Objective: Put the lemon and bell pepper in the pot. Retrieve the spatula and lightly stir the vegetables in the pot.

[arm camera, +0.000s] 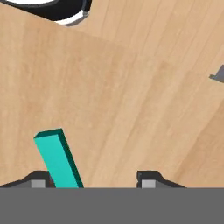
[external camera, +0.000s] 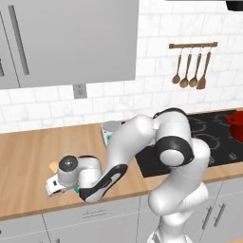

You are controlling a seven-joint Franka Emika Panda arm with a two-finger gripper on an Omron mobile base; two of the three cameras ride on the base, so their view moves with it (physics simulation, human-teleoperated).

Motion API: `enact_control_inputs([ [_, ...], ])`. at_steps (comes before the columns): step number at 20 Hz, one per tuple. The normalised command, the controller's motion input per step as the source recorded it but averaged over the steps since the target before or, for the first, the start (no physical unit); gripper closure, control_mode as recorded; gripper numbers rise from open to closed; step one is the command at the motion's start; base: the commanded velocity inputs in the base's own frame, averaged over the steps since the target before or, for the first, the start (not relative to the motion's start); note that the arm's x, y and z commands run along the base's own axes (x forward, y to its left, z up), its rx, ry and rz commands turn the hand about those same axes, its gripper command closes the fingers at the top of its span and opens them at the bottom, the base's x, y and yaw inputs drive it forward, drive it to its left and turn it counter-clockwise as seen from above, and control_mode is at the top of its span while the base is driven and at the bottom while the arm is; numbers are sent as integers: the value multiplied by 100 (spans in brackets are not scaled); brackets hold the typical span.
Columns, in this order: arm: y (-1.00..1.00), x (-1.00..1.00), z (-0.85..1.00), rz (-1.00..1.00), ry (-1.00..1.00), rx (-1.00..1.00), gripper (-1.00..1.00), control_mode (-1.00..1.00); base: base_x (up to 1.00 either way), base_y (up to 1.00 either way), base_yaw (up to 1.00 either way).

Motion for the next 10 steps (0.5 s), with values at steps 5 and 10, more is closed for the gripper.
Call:
enact_control_inputs([
  [5,-17,-33,-57,0,0,0,100,-100,0,0,0],
  [10,-21,-33,-16,0,0,3,100,-100,0,0,0],
])
